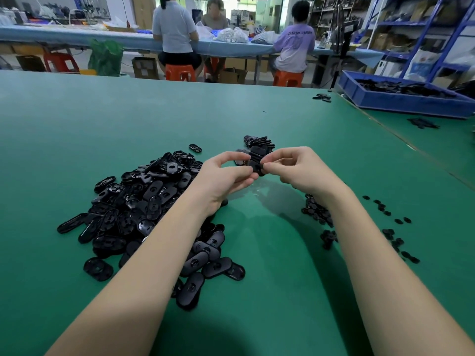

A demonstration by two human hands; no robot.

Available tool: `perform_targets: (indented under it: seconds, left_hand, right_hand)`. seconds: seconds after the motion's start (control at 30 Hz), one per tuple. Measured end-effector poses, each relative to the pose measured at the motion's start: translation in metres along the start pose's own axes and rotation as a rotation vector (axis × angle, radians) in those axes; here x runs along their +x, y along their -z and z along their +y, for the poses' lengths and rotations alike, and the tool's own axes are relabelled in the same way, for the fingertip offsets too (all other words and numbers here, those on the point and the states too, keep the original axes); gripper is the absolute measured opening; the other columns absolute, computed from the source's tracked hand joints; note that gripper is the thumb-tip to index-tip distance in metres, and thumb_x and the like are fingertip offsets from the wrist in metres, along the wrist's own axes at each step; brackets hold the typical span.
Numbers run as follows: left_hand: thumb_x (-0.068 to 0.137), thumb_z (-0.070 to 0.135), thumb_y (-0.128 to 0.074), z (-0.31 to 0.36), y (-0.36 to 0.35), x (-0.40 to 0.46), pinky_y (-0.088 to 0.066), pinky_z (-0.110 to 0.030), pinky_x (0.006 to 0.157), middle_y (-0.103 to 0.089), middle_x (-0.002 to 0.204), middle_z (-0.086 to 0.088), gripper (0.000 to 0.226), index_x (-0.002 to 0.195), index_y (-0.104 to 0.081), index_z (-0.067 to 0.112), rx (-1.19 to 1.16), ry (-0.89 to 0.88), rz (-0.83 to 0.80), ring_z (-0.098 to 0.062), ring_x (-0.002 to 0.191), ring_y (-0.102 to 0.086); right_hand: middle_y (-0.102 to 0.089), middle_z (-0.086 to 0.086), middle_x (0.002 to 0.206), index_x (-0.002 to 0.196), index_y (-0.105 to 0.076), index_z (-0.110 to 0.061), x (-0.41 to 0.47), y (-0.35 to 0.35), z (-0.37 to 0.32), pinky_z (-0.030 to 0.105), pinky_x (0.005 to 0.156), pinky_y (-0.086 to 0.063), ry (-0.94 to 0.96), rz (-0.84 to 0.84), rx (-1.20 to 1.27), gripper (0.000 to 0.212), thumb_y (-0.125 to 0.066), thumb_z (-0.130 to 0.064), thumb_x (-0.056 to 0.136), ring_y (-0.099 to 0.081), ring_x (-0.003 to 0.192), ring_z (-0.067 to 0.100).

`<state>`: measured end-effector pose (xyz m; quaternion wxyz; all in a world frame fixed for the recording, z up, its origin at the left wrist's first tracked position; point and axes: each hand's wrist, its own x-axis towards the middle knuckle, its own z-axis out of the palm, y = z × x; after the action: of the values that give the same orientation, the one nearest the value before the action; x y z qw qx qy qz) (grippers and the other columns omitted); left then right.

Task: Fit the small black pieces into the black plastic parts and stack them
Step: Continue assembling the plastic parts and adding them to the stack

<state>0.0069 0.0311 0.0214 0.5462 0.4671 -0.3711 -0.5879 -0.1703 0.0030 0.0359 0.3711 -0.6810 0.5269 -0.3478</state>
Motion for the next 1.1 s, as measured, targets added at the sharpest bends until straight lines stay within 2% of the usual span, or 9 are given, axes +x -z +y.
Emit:
perform_targets:
  seconds: [0.1, 0.2, 0.33, 0.47, 0.53, 0.63, 0.8, 0.93, 1.1]
  left_hand:
    - [0.088, -0.012, -0.063, 0.0013, 0.0008, 0.0007, -0.060, -0.024, 0.080, -0.073, 0.093, -0.021, 0.024, 0.100, -0.071, 0.008, -0.006, -0.001, -0.009, -0.021, 0.078, -0.074]
    - [0.086, -0.013, -0.064, 0.0012, 0.0016, 0.0004, -0.060, -0.026, 0.083, -0.073, 0.096, -0.023, 0.024, 0.097, -0.072, 0.007, -0.022, -0.003, -0.015, -0.024, 0.081, -0.074]
    - [0.085, -0.013, -0.067, 0.0022, 0.0041, 0.0006, -0.060, -0.023, 0.081, -0.073, 0.094, -0.022, 0.024, 0.099, -0.072, 0.006, -0.016, -0.020, -0.022, -0.024, 0.082, -0.074]
    - [0.084, -0.013, -0.068, 0.0024, 0.0046, -0.0004, -0.060, -0.023, 0.081, -0.072, 0.098, -0.024, 0.026, 0.104, -0.072, 0.003, 0.062, -0.047, -0.035, -0.023, 0.081, -0.073]
    - [0.084, -0.013, -0.067, 0.0023, 0.0047, -0.0011, -0.060, -0.021, 0.077, -0.072, 0.095, -0.022, 0.026, 0.104, -0.072, 0.002, 0.103, -0.066, -0.043, -0.020, 0.076, -0.072]
    - [0.085, -0.011, -0.067, 0.0025, 0.0056, -0.0020, -0.059, -0.020, 0.076, -0.072, 0.093, -0.020, 0.025, 0.104, -0.073, 0.004, 0.190, -0.097, -0.055, -0.018, 0.077, -0.070]
    - [0.086, -0.008, -0.067, 0.0043, 0.0059, -0.0023, -0.060, -0.027, 0.084, -0.073, 0.089, -0.019, 0.026, 0.104, -0.074, 0.009, 0.307, -0.128, -0.065, -0.019, 0.080, -0.067]
    - [0.090, -0.003, -0.064, 0.0061, 0.0075, -0.0010, -0.060, -0.022, 0.072, -0.074, 0.090, -0.012, 0.023, 0.100, -0.072, 0.016, 0.301, -0.083, -0.062, -0.015, 0.079, -0.071]
    - [0.090, -0.007, -0.062, 0.0063, 0.0073, 0.0006, -0.058, -0.019, 0.067, -0.072, 0.086, -0.011, 0.023, 0.098, -0.070, 0.014, 0.215, -0.025, -0.058, -0.017, 0.076, -0.070]
  right_hand:
    - [-0.078, 0.014, 0.098, 0.090, -0.078, -0.018, 0.0014, -0.0031, -0.0010, 0.009, 0.051, -0.038, -0.012, 0.011, 0.006, 0.002, -0.076, -0.020, 0.090, -0.047, 0.046, -0.003]
    - [-0.078, 0.013, 0.096, 0.088, -0.078, -0.018, 0.0027, -0.0054, -0.0006, 0.015, 0.058, -0.040, -0.008, 0.033, 0.018, 0.003, -0.078, -0.020, 0.088, -0.048, 0.048, -0.003]
    - [-0.075, 0.000, 0.080, 0.084, -0.079, -0.024, 0.0042, -0.0068, 0.0001, 0.019, 0.062, -0.040, -0.005, 0.069, 0.010, 0.003, -0.080, -0.024, 0.087, -0.051, 0.050, -0.004]
    - [-0.065, -0.011, 0.063, 0.079, -0.077, -0.025, 0.0044, -0.0079, -0.0002, 0.015, 0.054, -0.038, -0.015, 0.087, -0.001, 0.007, -0.082, -0.026, 0.084, -0.049, 0.048, -0.003]
    - [-0.069, -0.007, 0.066, 0.077, -0.076, -0.027, 0.0042, -0.0079, -0.0018, 0.017, 0.056, -0.040, -0.021, 0.085, -0.015, 0.010, -0.084, -0.027, 0.082, -0.055, 0.056, 0.002]
    - [-0.078, 0.003, 0.083, 0.078, -0.075, -0.027, 0.0033, -0.0062, -0.0033, 0.025, 0.068, -0.046, -0.024, 0.070, -0.034, 0.009, -0.084, -0.027, 0.081, -0.063, 0.072, 0.011]
    - [-0.078, -0.002, 0.080, 0.084, -0.073, -0.028, 0.0019, -0.0047, -0.0023, 0.017, 0.056, -0.044, -0.014, 0.095, -0.057, 0.013, -0.085, -0.032, 0.080, -0.061, 0.066, 0.005]
    - [-0.072, -0.013, 0.072, 0.086, -0.076, -0.030, 0.0019, -0.0039, 0.0007, 0.012, 0.052, -0.040, -0.026, 0.120, -0.051, 0.021, -0.087, -0.045, 0.075, -0.057, 0.057, -0.005]
    - [-0.076, -0.008, 0.076, 0.083, -0.078, -0.023, -0.0011, -0.0070, 0.0055, 0.010, 0.046, -0.037, -0.059, 0.039, 0.102, 0.022, -0.085, -0.044, 0.079, -0.044, 0.049, 0.005]
